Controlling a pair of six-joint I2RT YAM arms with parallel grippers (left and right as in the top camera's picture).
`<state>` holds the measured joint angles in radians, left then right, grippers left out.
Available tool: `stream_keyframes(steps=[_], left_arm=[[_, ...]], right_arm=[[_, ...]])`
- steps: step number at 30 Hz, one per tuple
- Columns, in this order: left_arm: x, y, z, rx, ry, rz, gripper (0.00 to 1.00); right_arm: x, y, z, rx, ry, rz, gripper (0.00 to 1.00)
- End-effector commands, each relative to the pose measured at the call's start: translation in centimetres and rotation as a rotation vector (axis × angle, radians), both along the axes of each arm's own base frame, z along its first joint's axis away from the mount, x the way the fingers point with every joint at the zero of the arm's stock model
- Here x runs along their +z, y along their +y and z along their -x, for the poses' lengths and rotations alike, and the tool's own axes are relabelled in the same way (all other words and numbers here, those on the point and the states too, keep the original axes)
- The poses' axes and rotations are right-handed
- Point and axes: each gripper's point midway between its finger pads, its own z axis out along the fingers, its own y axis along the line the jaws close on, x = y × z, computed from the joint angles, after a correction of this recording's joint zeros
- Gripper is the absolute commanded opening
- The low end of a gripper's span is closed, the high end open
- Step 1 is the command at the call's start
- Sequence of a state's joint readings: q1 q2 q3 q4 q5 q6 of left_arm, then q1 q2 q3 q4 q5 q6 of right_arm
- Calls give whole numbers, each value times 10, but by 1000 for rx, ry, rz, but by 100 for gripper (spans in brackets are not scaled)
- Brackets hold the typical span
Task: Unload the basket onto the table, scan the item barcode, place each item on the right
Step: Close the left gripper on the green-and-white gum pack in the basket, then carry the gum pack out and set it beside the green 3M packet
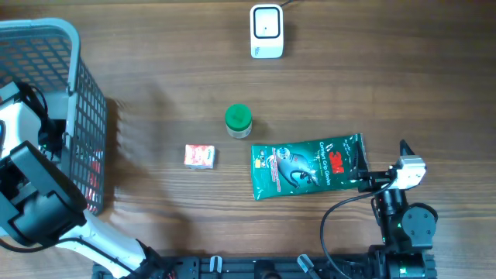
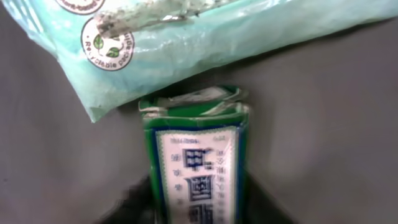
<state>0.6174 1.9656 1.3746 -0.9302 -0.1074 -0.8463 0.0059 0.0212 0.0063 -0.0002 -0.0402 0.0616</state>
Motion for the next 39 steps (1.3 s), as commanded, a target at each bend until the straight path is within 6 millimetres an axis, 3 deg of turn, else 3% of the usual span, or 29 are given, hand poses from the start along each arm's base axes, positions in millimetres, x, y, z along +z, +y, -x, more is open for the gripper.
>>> stream_keyframes(steps=[1,4,7,8,13,15,18,24,28,32,36,39], left_arm=[[7,1,6,-2,23,-10,25],[38,7,-2,-1,-30,-47,24],[88,14,-11,0,-116,-108,17],[122,16,-14,1,-175,-150,16],[213,6,-8,-3,-366,-258,18],[248,-13,-3,-27,-485,-253,18],[292,-59,8,-101,-654,-201,17],[344,-142,20,-323,-835,-199,17],[348,-188,17,-481,-845,-188,17],[330,-237,3,-655,-795,-119,15],[291,-298,-18,-807,-667,-49,14],[260,-330,-30,-851,-570,-40,14]], right_arm=[[2,-1,0,-10,-8,9,100],[2,-1,0,-10,-8,9,100],[2,-1,0,-10,-8,9,100],[2,-1,0,-10,-8,9,100],[2,-1,0,-10,-8,9,100],[2,-1,0,-10,-8,9,100],[2,-1,0,-10,-8,9,100],[2,-1,0,-10,-8,9,100],[2,-1,0,-10,-8,9,100],[2,-1,0,-10,-8,9,100],[2,-1,0,-10,-8,9,100],[2,-1,0,-10,-8,9,100]])
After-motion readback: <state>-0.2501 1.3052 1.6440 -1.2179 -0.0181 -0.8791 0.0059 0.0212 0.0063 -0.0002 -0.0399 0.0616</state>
